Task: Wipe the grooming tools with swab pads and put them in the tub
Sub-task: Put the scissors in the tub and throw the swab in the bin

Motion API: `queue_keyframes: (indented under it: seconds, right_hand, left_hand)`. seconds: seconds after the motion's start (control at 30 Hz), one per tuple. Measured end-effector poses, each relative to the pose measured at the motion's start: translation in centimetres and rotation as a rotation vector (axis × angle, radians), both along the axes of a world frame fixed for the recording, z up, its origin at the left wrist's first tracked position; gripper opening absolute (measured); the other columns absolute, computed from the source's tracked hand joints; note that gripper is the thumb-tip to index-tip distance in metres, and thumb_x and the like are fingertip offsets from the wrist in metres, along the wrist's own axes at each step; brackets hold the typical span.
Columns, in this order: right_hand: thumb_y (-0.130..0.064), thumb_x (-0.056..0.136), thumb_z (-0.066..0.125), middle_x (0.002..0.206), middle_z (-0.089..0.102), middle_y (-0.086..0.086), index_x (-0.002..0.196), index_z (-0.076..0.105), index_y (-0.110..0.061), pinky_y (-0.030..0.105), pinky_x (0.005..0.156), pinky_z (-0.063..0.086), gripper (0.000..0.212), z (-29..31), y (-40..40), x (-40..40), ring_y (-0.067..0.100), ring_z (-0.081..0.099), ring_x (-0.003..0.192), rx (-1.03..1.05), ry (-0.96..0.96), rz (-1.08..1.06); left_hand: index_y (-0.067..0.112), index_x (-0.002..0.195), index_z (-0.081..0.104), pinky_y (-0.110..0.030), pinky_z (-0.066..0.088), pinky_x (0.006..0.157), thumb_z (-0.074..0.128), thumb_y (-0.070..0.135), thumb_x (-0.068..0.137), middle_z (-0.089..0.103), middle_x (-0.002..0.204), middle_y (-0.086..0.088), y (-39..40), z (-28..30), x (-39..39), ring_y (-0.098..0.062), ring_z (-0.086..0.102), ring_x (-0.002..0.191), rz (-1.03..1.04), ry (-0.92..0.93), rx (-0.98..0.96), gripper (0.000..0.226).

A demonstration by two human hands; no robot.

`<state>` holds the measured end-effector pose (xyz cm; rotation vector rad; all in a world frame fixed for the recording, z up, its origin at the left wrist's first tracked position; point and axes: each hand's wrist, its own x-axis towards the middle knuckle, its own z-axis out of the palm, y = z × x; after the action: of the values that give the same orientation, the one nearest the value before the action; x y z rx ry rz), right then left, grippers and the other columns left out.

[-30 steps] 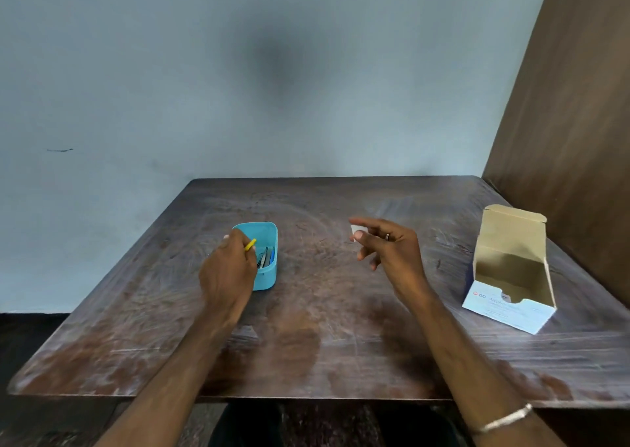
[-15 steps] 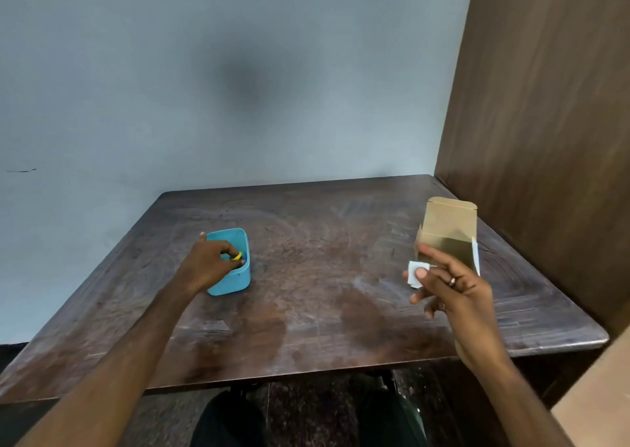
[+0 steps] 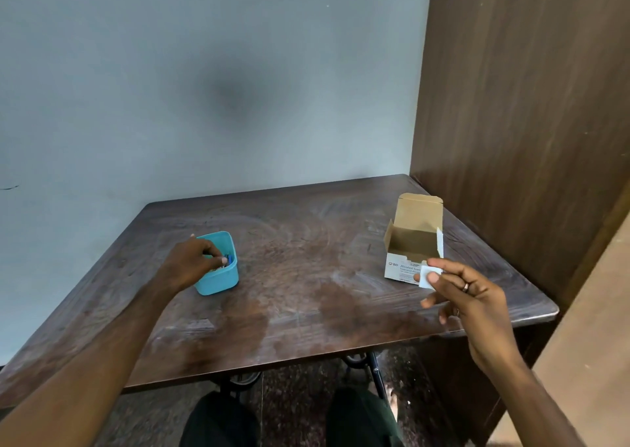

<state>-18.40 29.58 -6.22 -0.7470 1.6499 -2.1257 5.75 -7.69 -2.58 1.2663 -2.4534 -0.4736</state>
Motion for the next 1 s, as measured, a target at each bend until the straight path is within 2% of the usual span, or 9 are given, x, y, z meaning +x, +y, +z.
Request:
queue_keyframes:
  seconds: [0.07,0.17,0.27,0.43,0.57,0.7,0.77,0.9,1.0]
  right_hand:
    - [-0.046,0.068,0.084,0.099,0.077,0.007,0.108,0.073,-0.015,0.026,0.043,0.043,0.052,0.2,0.3,0.2,0.022,0.069,0.062,0.009,0.014,-0.009]
    - [-0.024,0.081,0.073,0.099,0.077,0.008,0.109,0.072,-0.012,0.027,0.044,0.043,0.031,0.4,0.8,0.3,0.024,0.068,0.063,0.026,0.021,-0.020]
    - [-0.013,0.087,0.069,0.097,0.077,0.007,0.108,0.072,-0.012,0.028,0.045,0.043,0.022,0.5,1.5,0.6,0.024,0.068,0.063,0.036,0.031,-0.031]
    - [-0.011,0.090,0.068,0.095,0.078,0.006,0.108,0.072,-0.012,0.026,0.045,0.043,0.018,0.4,4.0,0.8,0.022,0.069,0.062,0.034,0.044,-0.078]
    - [-0.008,0.093,0.066,0.091,0.077,0.008,0.106,0.073,-0.012,0.025,0.042,0.042,0.015,-0.4,7.0,0.5,0.026,0.069,0.063,0.036,0.048,-0.154]
    - [-0.008,0.093,0.067,0.087,0.075,0.012,0.100,0.075,-0.011,0.027,0.044,0.041,0.011,-1.9,10.9,0.1,0.028,0.068,0.066,0.056,0.032,-0.237]
    - [-0.008,0.091,0.069,0.084,0.074,0.011,0.097,0.076,-0.012,0.028,0.045,0.041,0.010,-2.9,13.1,0.0,0.025,0.065,0.066,0.084,0.021,-0.294]
    - [-0.010,0.088,0.074,0.086,0.076,0.012,0.098,0.077,-0.011,0.027,0.045,0.043,0.011,-6.0,17.7,-0.2,0.018,0.059,0.062,0.180,-0.015,-0.417]
    - [-0.010,0.085,0.076,0.082,0.077,0.005,0.094,0.077,-0.010,0.025,0.042,0.040,0.009,-9.7,20.9,-0.1,0.013,0.061,0.056,0.259,-0.103,-0.468]
  left_hand:
    - [0.016,0.094,0.075,-0.030,0.038,0.077,0.074,0.027,0.086,0.071,0.116,-0.008,0.5,0.3,-0.3,-0.024,0.059,0.114,0.013,0.027,-0.083,0.014]
    - [0.018,0.096,0.074,-0.040,0.042,0.092,0.071,0.025,0.088,0.069,0.121,-0.009,2.2,0.9,-1.5,-0.028,0.051,0.129,-0.034,0.123,-0.181,0.011]
    - [0.025,0.093,0.073,-0.045,0.036,0.106,0.069,0.027,0.089,0.069,0.122,-0.003,5.1,1.4,-3.3,-0.024,0.039,0.141,-0.144,0.220,-0.216,0.006]
    - [0.033,0.085,0.071,-0.039,0.034,0.109,0.071,0.030,0.087,0.073,0.110,0.008,12.2,2.0,-7.7,-0.019,0.038,0.141,-0.344,0.344,-0.165,0.003]
    - [0.026,0.094,0.075,-0.038,0.033,0.110,0.071,0.029,0.088,0.072,0.112,0.009,19.0,1.8,-11.0,-0.017,0.036,0.141,-0.468,0.361,-0.137,0.008]
    - [0.029,0.097,0.076,-0.031,0.038,0.101,0.072,0.033,0.085,0.071,0.117,0.005,24.8,0.4,-14.3,-0.014,0.044,0.135,-0.573,0.345,-0.111,0.013]
    - [0.031,0.095,0.076,-0.032,0.043,0.098,0.072,0.034,0.084,0.068,0.119,0.003,27.9,-0.4,-15.8,-0.015,0.051,0.128,-0.623,0.351,-0.087,0.012]
    - [0.027,0.097,0.075,-0.040,0.042,0.103,0.069,0.031,0.087,0.070,0.115,0.001,34.9,-2.8,-18.5,-0.014,0.045,0.135,-0.778,0.311,-0.064,0.013]
    - [0.024,0.098,0.075,-0.039,0.045,0.100,0.070,0.028,0.086,0.070,0.110,0.000,39.7,-6.0,-20.1,-0.015,0.048,0.130,-0.870,0.258,0.016,0.013]
